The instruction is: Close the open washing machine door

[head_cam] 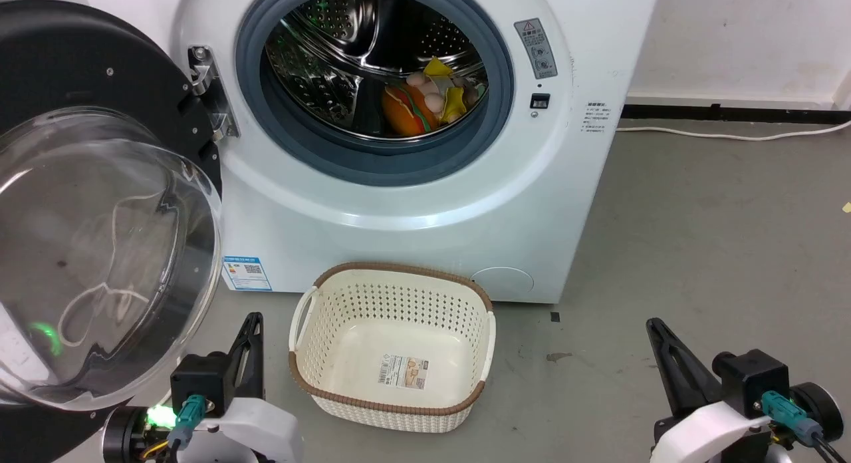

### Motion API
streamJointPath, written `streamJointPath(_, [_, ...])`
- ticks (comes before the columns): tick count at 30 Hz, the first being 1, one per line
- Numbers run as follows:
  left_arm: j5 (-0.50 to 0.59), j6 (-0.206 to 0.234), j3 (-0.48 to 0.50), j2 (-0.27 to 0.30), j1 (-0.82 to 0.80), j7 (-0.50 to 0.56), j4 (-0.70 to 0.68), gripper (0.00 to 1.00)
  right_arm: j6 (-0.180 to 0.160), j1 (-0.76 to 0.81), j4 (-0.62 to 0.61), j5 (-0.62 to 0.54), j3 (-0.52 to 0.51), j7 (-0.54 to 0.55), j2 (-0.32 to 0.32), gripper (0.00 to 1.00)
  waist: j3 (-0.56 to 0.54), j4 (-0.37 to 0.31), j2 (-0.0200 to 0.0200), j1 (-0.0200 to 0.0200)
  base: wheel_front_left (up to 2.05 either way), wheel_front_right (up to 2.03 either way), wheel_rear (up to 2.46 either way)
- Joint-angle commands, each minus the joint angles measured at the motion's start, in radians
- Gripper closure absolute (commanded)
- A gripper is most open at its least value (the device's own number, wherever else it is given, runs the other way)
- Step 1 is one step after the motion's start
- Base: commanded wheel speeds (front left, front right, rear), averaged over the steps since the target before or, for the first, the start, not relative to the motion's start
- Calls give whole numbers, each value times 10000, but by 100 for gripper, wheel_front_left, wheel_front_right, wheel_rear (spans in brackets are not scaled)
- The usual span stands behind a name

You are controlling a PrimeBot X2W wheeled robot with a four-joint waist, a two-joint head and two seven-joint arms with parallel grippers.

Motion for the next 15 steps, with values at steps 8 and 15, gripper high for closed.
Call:
streamJointPath(8, [28,18,11,-1,13,3,-39,100,8,-140,-51,-74,-1,3,45,100,0,0,0,0,0,0,0])
streamJointPath(15, [28,18,11,-1,13,3,-39,100,8,-140,-51,-74,-1,3,45,100,0,0,0,0,0,0,0])
